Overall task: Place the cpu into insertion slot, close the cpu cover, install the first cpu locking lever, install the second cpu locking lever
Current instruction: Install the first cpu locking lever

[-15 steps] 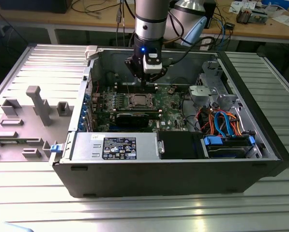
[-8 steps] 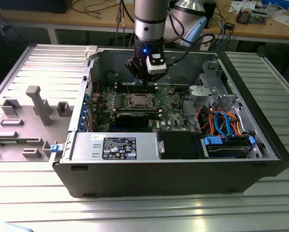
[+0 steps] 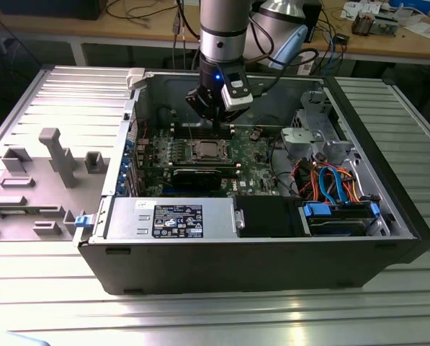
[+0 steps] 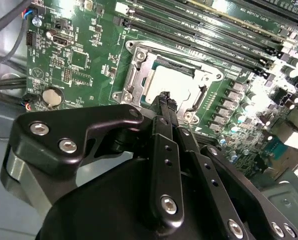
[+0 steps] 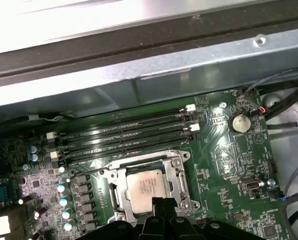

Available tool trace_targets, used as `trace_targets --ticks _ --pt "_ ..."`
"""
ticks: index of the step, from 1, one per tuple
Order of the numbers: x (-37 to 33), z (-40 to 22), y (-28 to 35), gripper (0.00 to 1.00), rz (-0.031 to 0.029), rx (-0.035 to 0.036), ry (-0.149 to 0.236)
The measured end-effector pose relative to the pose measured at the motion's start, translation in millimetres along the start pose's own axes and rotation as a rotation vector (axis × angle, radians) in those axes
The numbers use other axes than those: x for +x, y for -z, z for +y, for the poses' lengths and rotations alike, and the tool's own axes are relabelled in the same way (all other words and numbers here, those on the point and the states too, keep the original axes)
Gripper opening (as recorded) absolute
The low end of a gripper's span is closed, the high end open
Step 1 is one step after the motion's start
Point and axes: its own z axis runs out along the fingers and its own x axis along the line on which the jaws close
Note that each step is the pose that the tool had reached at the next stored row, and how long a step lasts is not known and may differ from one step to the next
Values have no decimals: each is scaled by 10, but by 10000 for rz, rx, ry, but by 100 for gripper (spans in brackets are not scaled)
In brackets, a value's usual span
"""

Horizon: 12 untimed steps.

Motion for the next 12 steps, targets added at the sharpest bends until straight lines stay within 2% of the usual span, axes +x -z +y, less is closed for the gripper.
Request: trace_targets --ticks 4,7,9,12 --pt "28 -5 2 11 0 1 91" --pt "29 -6 1 11 6 -8 616" --pt "29 -6 -2 11 12 -20 1289" --pt "29 -6 -3 11 17 -27 1742"
